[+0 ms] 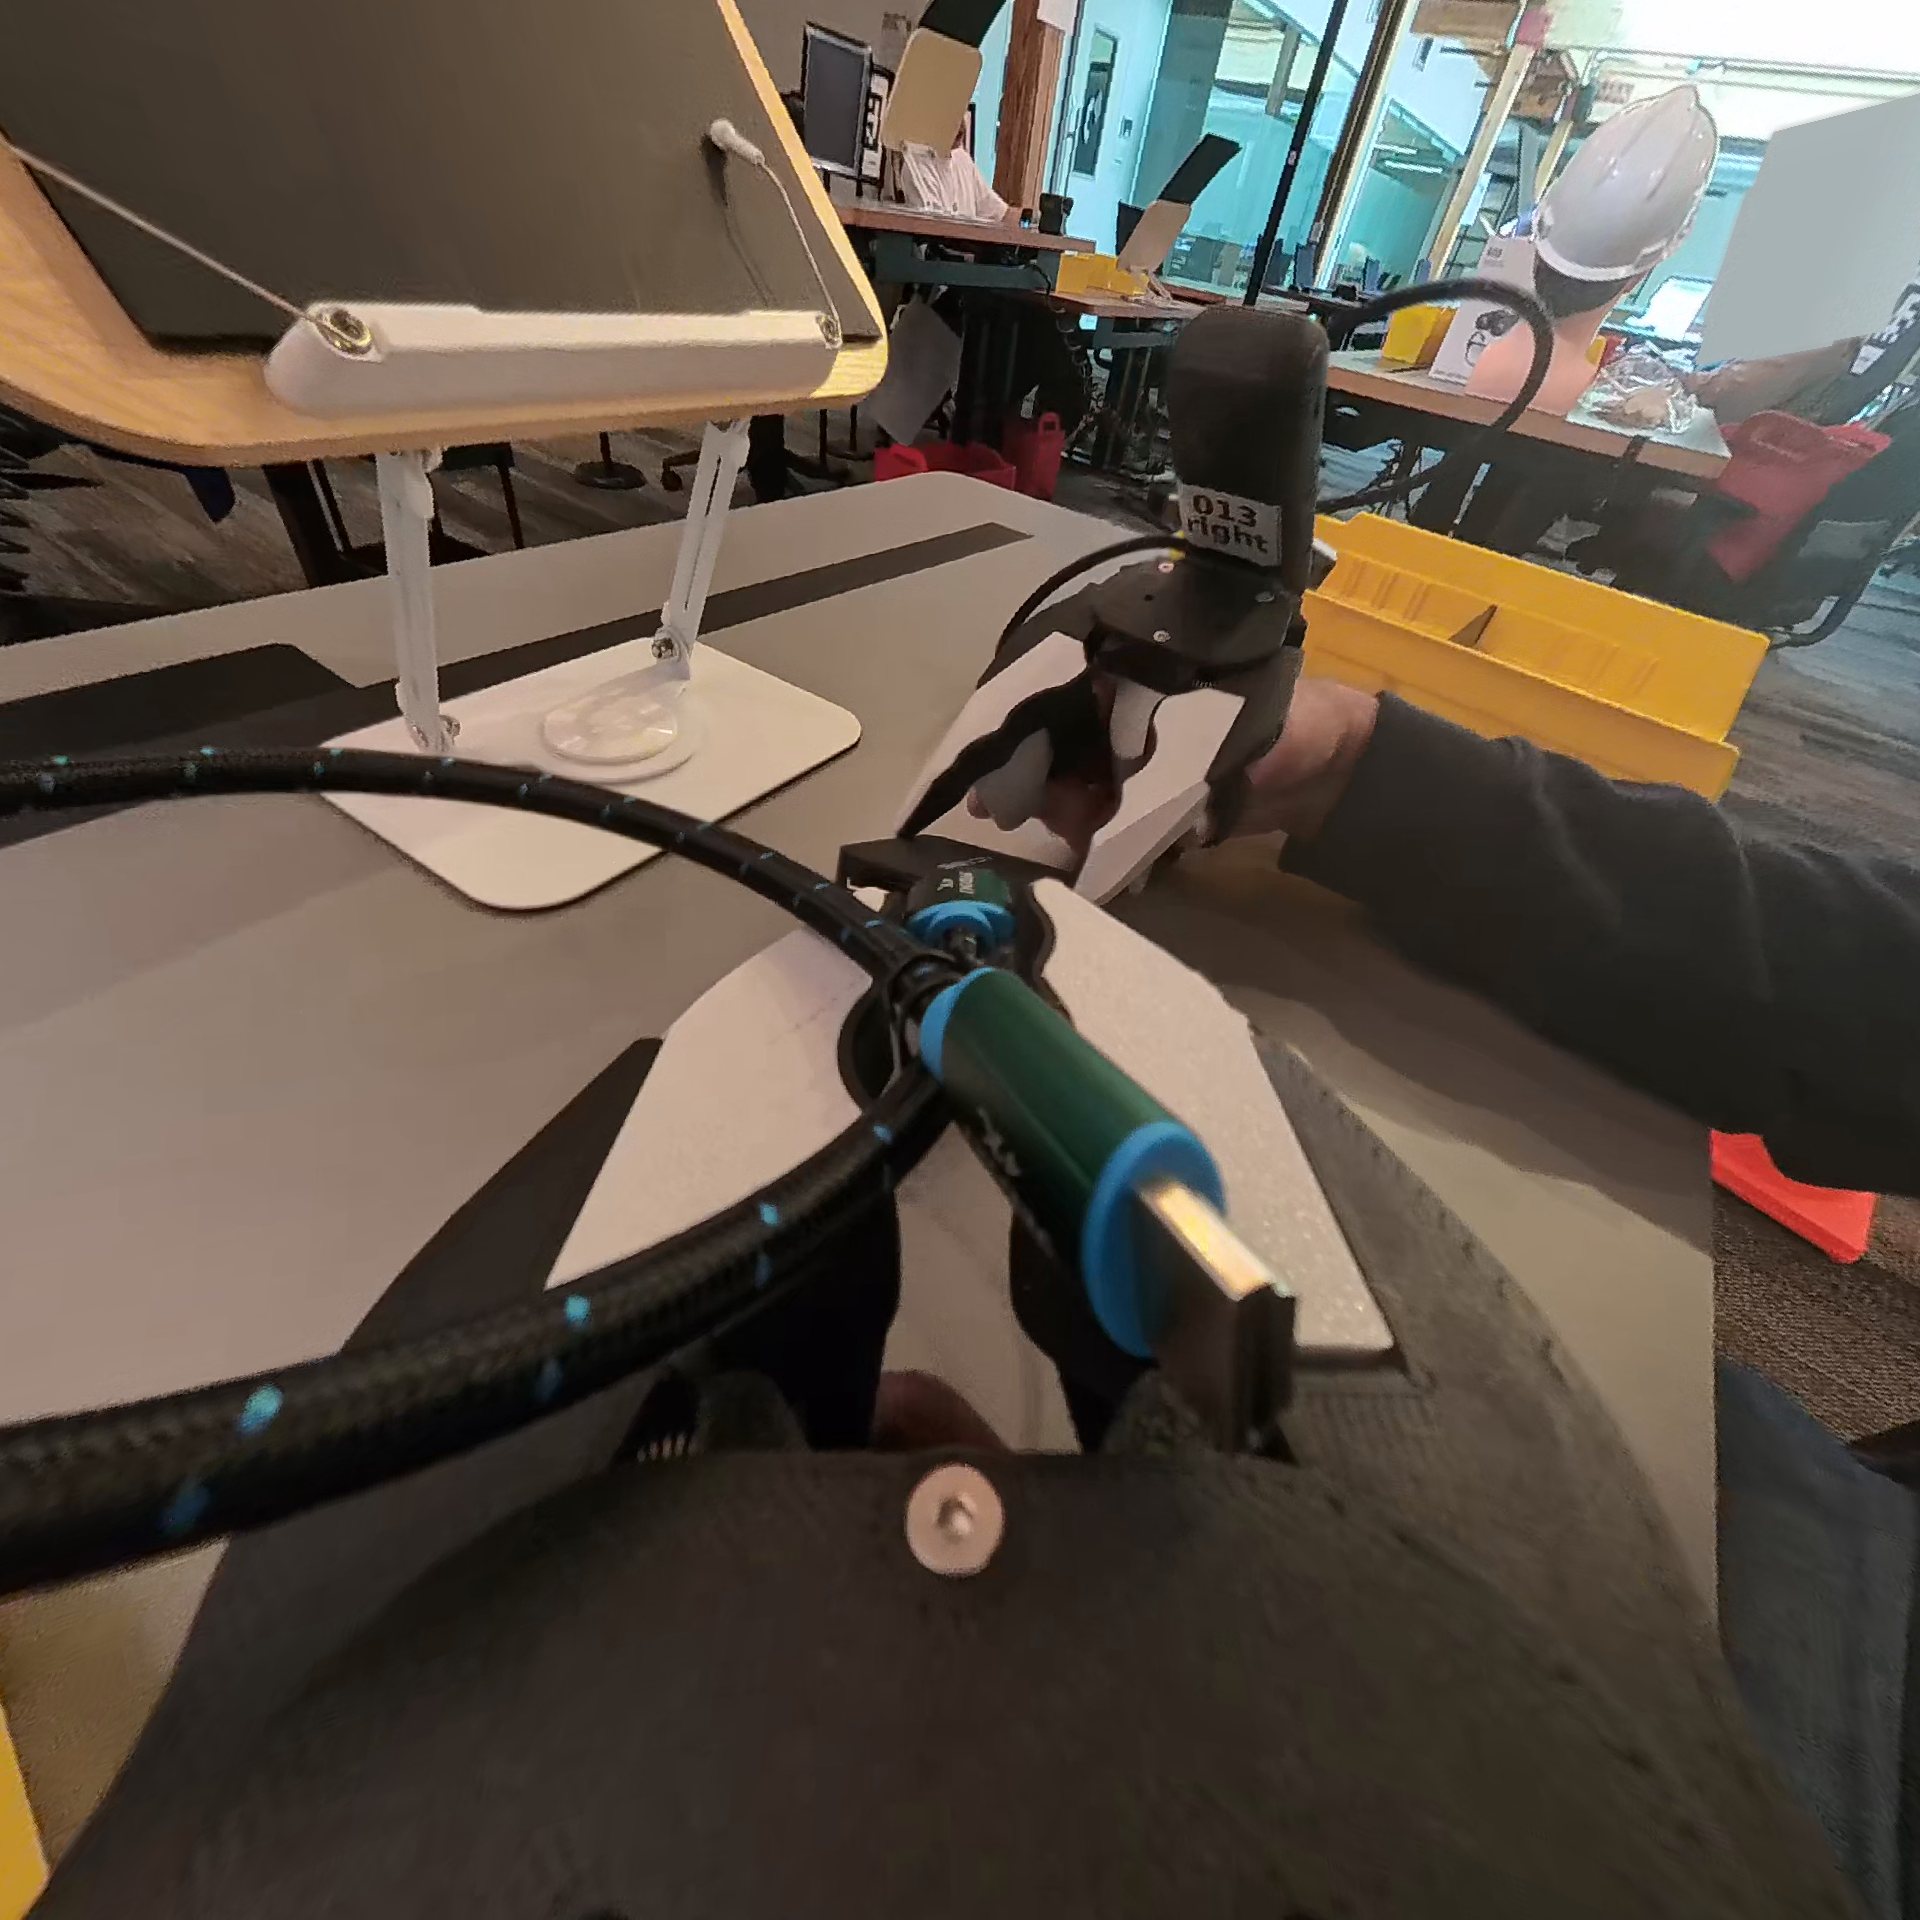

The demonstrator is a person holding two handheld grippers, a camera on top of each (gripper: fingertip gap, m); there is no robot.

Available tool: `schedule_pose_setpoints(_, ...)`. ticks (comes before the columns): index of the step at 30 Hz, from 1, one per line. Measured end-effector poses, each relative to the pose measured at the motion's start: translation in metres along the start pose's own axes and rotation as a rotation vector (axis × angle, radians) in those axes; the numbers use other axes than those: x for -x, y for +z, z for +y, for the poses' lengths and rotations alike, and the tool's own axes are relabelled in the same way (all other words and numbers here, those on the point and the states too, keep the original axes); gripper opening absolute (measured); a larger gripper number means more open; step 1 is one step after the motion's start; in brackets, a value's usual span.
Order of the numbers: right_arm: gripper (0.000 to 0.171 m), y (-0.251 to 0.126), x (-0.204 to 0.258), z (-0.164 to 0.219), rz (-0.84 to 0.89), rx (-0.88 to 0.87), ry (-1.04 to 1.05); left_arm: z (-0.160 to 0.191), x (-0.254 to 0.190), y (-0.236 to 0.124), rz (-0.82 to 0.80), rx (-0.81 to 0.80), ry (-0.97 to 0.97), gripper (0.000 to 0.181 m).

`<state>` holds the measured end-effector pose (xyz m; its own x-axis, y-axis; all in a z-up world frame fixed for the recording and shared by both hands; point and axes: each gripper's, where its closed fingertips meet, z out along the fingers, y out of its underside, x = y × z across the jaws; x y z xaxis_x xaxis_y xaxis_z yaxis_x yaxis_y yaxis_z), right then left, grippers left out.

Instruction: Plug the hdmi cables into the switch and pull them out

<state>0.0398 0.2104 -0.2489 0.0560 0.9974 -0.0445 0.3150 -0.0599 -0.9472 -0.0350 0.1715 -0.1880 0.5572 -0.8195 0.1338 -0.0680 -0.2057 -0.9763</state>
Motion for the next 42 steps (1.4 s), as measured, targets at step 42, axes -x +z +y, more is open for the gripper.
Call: schedule_pose_setpoints(42,0.06,-0.009,0.056,-0.047,-0.291,-0.221,-0.017,-0.016,-0.033,0.005,0.149,-0.011,0.137,0.02)
